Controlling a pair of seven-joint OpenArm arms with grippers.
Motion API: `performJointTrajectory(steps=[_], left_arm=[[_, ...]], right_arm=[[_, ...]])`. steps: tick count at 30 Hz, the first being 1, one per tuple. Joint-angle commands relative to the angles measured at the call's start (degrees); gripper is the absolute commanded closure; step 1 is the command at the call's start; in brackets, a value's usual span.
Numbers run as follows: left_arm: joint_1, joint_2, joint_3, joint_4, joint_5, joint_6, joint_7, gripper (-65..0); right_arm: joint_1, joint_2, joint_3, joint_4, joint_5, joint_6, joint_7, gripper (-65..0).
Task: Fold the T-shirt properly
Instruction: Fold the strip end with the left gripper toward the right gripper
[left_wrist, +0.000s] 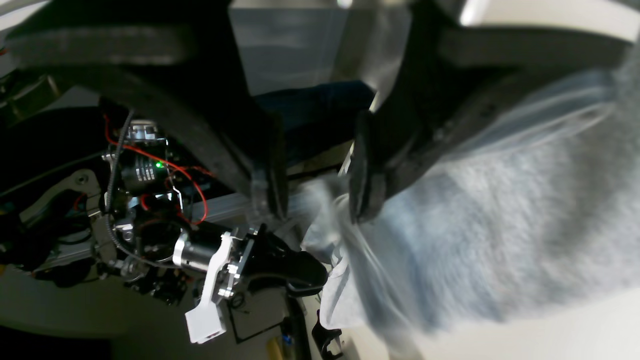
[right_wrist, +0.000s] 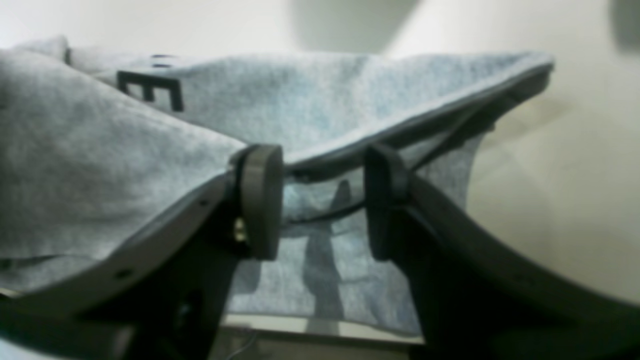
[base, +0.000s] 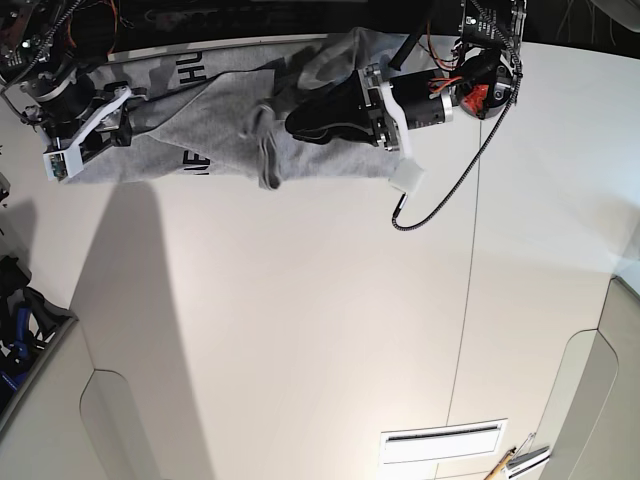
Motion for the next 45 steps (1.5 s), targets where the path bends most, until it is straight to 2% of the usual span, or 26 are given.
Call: performJointTrajectory(steps=[1,6,9,12,17,22,27,30,39,45], left_arm=[[-0.8,0.1,0.0,1.1,-1.8,-0.5,-0.6,-24.1],[-1.6,0.0,0.0,1.1,-2.6,-0.5,-0.4,-24.1],[-1.6,0.0,-1.4,1.6,-1.7,-0.5,2.6,-24.1],[-1.5,-0.3,-3.6,1.7,2.4,-0.5,3.7,-24.1],[-1.6,-0.3,-7.0,1.7,14.0,-0.5,-0.2,-24.1],[-1.6,-0.5,-7.1,1.7,17.2,-0.5,-0.8,-24.1],[-1.6,-3.1,-7.1,1.7,20.9,-0.5,-4.1,-24.1],[-1.5,-4.1,-7.1,1.7,21.2,-0.5,-3.9,-24.1],[-0.4,-3.7,-4.5,1.7,18.0,-0.5,-2.7,-24.1],[-0.5,-3.7,0.7,1.7,21.6,-0.5,-3.2,-24.1]], right_arm=[[0.1,0.5,0.4,0.8,0.7,0.0,0.9,-26.7],[0.1,0.5,0.4,0.8,0.7,0.0,0.9,-26.7],[0.1,0.5,0.4,0.8,0.7,0.0,0.9,-26.7],[0.1,0.5,0.4,0.8,0.7,0.0,0.9,-26.7],[0.1,0.5,0.4,0.8,0.7,0.0,0.9,-26.7],[0.1,0.5,0.4,0.8,0.7,0.0,0.9,-26.7],[0.1,0.5,0.4,0.8,0.7,0.0,0.9,-26.7],[0.1,0.5,0.4,0.8,0.7,0.0,0.9,-26.7],[0.1,0.5,0.4,0.8,0.7,0.0,0.9,-26.7],[0.1,0.5,0.4,0.8,0.7,0.0,0.9,-26.7]])
